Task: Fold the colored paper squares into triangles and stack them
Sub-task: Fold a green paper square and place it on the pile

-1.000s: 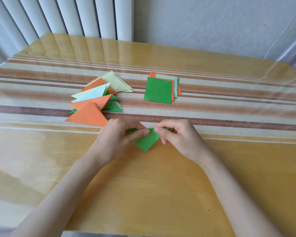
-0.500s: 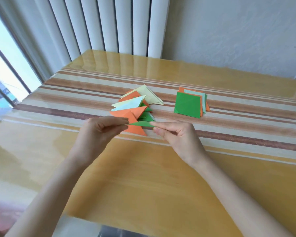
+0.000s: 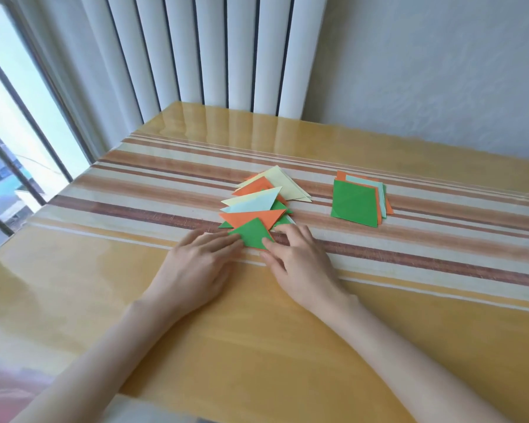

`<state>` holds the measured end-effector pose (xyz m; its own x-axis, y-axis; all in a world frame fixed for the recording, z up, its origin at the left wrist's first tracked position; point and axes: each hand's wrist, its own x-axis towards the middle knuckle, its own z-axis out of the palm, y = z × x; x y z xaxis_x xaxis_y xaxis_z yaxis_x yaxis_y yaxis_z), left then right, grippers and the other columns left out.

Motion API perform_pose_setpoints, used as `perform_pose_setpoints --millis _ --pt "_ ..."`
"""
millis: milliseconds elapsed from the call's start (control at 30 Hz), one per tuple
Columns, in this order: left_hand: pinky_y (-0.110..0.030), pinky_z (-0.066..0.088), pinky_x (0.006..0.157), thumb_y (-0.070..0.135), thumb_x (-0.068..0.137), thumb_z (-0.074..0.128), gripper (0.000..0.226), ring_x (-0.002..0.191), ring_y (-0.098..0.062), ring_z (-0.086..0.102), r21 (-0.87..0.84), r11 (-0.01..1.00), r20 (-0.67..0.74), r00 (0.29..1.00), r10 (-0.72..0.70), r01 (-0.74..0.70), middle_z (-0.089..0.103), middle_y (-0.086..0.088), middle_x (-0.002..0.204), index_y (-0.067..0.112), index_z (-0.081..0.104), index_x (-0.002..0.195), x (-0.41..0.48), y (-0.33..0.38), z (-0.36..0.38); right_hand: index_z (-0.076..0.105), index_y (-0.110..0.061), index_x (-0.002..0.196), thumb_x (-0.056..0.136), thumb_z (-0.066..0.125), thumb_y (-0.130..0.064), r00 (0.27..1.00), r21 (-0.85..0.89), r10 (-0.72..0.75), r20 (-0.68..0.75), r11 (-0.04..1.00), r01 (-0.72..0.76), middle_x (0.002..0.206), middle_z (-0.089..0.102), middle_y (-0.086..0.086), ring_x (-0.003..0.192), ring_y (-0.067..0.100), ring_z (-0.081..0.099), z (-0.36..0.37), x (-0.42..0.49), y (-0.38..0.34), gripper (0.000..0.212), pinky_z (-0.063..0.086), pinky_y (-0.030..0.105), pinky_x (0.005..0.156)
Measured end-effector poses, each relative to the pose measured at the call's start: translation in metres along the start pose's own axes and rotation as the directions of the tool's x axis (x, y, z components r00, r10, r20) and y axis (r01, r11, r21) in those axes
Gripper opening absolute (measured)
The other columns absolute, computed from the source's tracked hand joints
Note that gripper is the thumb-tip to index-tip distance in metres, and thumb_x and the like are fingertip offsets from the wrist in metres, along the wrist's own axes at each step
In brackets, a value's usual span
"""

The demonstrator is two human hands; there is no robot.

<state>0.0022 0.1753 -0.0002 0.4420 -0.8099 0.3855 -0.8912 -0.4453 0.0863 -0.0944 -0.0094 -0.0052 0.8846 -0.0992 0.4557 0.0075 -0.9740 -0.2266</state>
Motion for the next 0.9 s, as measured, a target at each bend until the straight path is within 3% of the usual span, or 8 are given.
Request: perform_pose_setpoints --millis 100,267,433,600,733,900 --pt "-0.033 0.049 0.087 0.03 0.088 0.037 0.043 0.105 -0.02 0.067 -0.006 0.999 0.038 0.998 -0.045 0.045 0.07 0.0 0.116 0.014 0.073 0.107 0.003 0.005 0.0 0.074 -0.012 0.105 0.084 0.07 -0.014 0.995 0.042 0.096 -0.006 0.995 -0.096 0.099 0.065 0.01 0.093 0.033 0.057 0.004 0.003 -0.003 0.022 0.053 0.04 0.072" --pt "-0.031 0.051 0.079 0.032 0.09 0.039 0.041 0.1 -0.018 0.068 0.031 0.996 0.024 0.996 -0.083 0.082 0.071 0.0 0.111 0.014 0.074 0.099 0.011 0.004 0.002 0.077 -0.014 0.095 0.074 0.079 -0.006 0.991 -0.002 0.119 -0.066 0.993 -0.119 0.084 0.064 0.005 0.081 0.031 0.057 0.01 0.016 -0.003 0.022 0.048 0.038 0.067" --pt "-0.032 0.038 0.087 0.031 0.09 0.039 0.041 0.101 -0.02 0.068 0.051 0.995 0.012 0.996 -0.086 0.085 0.071 -0.002 0.112 0.012 0.074 0.1 0.011 0.002 0.007 0.075 -0.011 0.074 0.071 0.082 -0.01 0.99 -0.074 0.096 -0.105 0.992 -0.105 0.076 0.062 0.001 0.076 0.028 0.056 0.01 0.015 -0.003 0.009 0.047 0.036 0.067" --pt "-0.035 0.037 0.09 0.025 0.09 0.042 0.035 0.103 -0.025 0.065 0.037 0.994 -0.064 0.993 -0.103 0.106 0.071 -0.005 0.112 0.009 0.072 0.098 0.018 0.013 0.0 0.076 -0.012 0.089 0.073 0.081 -0.019 0.985 0.016 0.132 -0.107 0.991 -0.131 0.081 0.065 0.002 0.081 0.029 0.058 0.004 0.015 0.002 0.017 0.047 0.038 0.073" --pt "-0.034 0.04 0.093 0.021 0.091 0.044 0.032 0.104 -0.027 0.063 -0.046 0.999 -0.148 0.989 -0.021 0.015 0.07 -0.005 0.111 0.008 0.071 0.099 0.025 0.037 -0.01 0.075 -0.01 0.093 0.081 0.069 -0.017 0.975 0.098 0.159 -0.156 0.985 -0.145 0.085 0.065 0.002 0.083 0.027 0.057 -0.023 0.001 0.021 0.015 0.047 0.038 0.074" --pt "-0.029 0.044 0.083 0.019 0.09 0.046 0.027 0.093 -0.02 0.062 -0.214 0.973 -0.145 0.988 0.054 -0.085 0.069 0.002 0.103 0.01 0.071 0.097 0.042 0.085 0.0 0.072 -0.004 0.101 0.084 0.069 -0.002 0.928 0.105 0.352 -0.122 0.934 -0.341 0.093 0.065 0.008 0.091 0.029 0.058 -0.053 -0.026 0.081 0.017 0.041 0.03 0.079"
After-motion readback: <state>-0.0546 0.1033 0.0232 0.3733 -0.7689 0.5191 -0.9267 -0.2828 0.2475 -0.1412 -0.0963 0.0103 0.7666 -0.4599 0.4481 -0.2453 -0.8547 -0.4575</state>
